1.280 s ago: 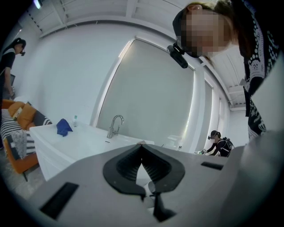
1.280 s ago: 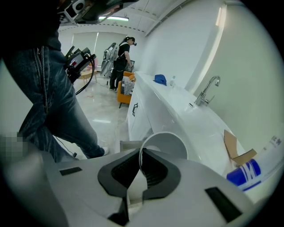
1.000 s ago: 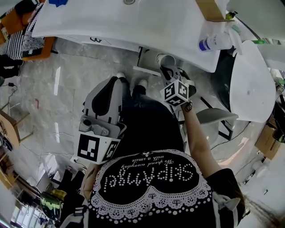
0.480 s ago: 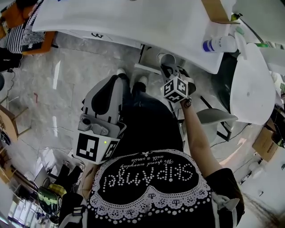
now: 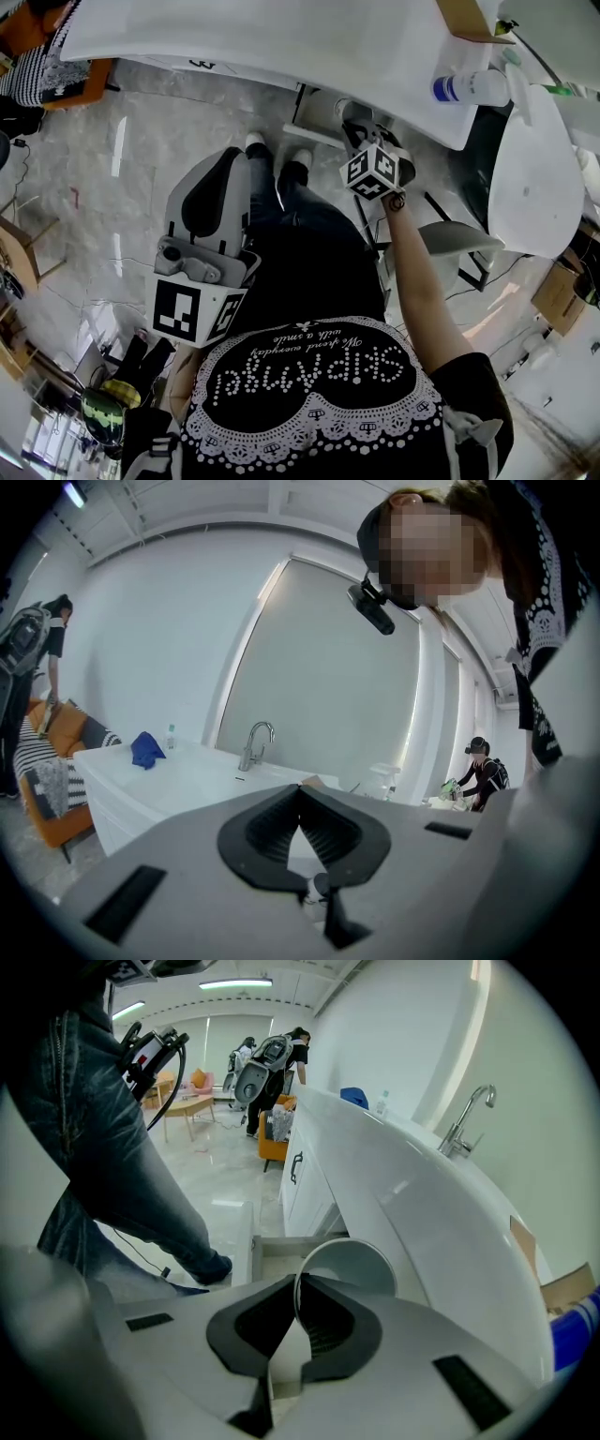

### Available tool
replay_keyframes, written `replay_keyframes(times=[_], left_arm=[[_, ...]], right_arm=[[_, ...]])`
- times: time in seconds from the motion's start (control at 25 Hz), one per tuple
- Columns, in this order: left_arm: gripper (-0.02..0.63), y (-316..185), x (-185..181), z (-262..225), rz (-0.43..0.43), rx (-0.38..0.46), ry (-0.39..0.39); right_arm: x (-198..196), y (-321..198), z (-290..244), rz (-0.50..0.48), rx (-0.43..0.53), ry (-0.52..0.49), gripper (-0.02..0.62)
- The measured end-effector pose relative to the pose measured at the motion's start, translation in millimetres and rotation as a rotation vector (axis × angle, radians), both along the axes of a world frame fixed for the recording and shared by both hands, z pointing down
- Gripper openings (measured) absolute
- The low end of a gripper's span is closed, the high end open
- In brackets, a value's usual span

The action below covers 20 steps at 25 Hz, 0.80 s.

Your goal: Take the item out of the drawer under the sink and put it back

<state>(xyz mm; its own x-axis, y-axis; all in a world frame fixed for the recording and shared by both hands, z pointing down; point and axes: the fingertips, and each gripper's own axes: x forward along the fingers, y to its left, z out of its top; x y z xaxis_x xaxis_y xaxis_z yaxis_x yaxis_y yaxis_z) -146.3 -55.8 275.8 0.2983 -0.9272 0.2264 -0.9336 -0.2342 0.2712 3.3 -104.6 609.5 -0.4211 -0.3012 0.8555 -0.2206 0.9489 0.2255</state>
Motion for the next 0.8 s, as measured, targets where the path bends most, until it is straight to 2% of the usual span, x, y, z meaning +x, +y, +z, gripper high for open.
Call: replay_keyframes(times=[0.36, 0.8], left_arm=[[0.003, 6.1, 13.8, 12.1, 0.048, -0.046, 0.01], [0.003, 12.2, 9.0, 18.8, 0.029, -0.071, 0.012]], right_arm=[[-0.2, -3.5, 21.5, 0.008, -0.033, 0.016, 0.026], [1.0, -6.0, 43.6, 0.003, -0.064, 0.048, 0.026]])
